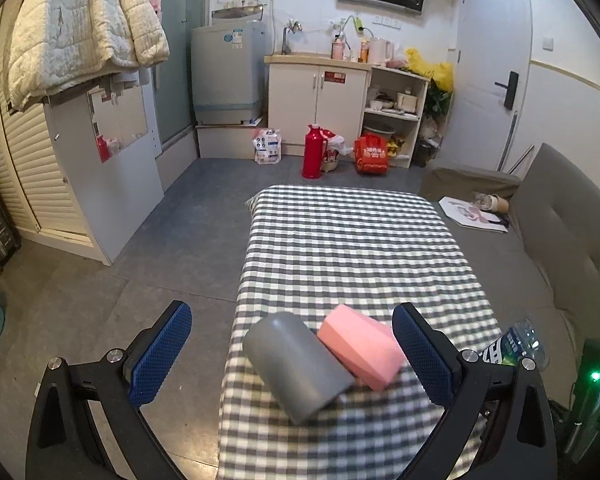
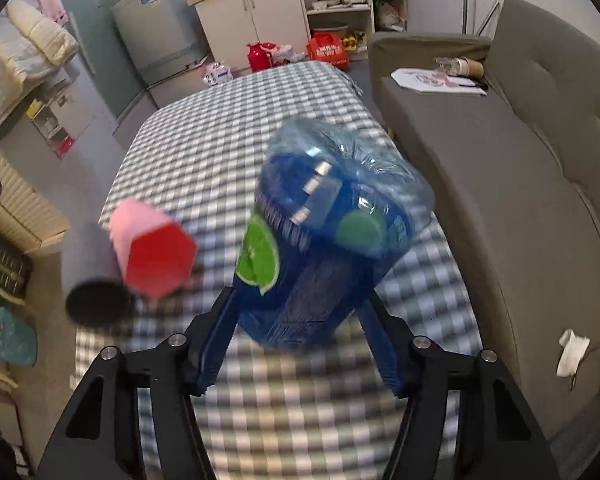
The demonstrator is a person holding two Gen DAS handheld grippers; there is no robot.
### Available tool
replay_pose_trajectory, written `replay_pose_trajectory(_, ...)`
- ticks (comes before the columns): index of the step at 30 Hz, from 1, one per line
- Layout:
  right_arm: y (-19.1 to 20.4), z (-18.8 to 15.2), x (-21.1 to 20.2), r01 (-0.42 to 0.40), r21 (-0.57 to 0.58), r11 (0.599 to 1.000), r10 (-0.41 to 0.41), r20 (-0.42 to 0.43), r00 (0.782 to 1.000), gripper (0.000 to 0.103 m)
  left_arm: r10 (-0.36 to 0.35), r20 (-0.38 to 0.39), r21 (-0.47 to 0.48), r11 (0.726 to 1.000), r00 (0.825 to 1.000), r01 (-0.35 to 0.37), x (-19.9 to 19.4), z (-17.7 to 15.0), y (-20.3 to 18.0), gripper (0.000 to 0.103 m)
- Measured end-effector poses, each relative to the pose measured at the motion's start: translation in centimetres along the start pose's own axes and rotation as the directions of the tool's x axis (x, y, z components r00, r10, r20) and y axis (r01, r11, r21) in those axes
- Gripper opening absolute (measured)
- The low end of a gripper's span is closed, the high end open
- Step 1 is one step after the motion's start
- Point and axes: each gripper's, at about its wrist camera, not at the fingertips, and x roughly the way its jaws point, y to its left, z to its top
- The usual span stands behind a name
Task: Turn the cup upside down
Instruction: 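Lift the blue bottle off the table with the right tool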
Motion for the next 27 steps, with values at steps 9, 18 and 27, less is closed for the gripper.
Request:
replay_pose_trajectory(9, 0.2, 1.4, 0.5, 0.005, -0.019, 1.000, -0.004, 0.048, 0.999, 0.060, 0.003, -0.017, 0.006, 1.000, 1.000, -0.002, -1.1, -2.4, 0.2, 0.103)
replay_pose_trajectory(18, 0.2, 5.1, 4.3, 0.026, -0.019, 0.999, -0.026, 0.016, 1.000, 0.060, 0.012, -0.066, 0.013, 1.000, 0.998, -0.012, 2.8, -3.8, 0.9, 0.103)
replay_pose_trajectory(27, 0.7, 3.6, 2.6, 0.020, 0.041, 0.999, -0.024, 0.097, 0.995, 0.083, -0.022, -0.056, 0.014, 1.000, 0.998, 0.023, 4.4, -3.9, 0.3, 0.103)
